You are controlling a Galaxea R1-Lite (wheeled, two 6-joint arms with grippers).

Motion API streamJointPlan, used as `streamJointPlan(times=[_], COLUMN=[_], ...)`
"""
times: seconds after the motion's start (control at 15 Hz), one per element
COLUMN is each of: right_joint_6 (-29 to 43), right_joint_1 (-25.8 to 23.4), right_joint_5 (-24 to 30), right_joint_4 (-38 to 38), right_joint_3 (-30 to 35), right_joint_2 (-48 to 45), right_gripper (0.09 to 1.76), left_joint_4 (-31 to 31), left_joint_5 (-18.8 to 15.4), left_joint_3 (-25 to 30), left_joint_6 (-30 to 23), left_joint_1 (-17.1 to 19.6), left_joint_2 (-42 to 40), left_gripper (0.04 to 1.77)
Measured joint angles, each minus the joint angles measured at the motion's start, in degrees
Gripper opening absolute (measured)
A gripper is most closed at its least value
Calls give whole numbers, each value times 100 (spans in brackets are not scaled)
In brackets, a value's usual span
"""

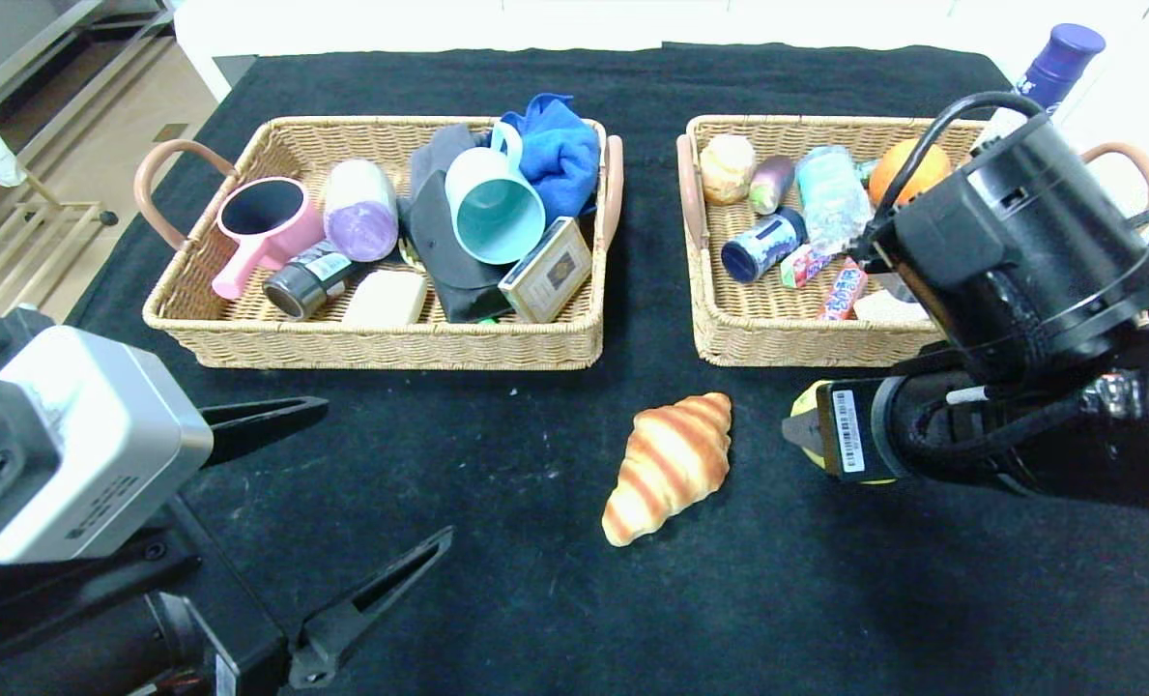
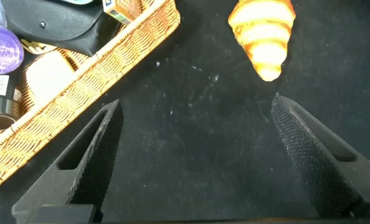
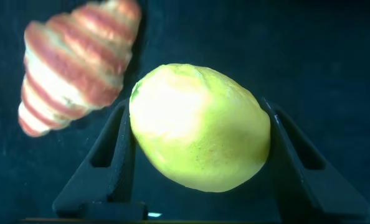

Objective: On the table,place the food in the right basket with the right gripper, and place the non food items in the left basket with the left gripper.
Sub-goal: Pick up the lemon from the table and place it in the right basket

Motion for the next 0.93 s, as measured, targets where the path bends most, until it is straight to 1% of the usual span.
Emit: streamJointPlan(times=[0.13,0.47,0.73,0.93], right_joint_6=[-383,-1213,-1336,-1541], right_joint_1=[-91,-384,-614,-944], right_joint_5=[-160,-422,-500,-511], right_joint_4=[-168,-1597,-2096,-2575], right_joint_3=[-72,-140,-94,-27], right_joint_2=[-57,-116,-115,-110], right_gripper=[124,124,124,124], left_joint_4=[0,-39,-22,-20], left_joint_5=[0,-2,-6,-6], left_joint_3=[0,16,16,30], left_joint_6=[0,-7,-7,-7], left_joint_1=[0,7,7,5], left_joint_2=[4,-2,11,39], left_gripper=[172,172,172,172])
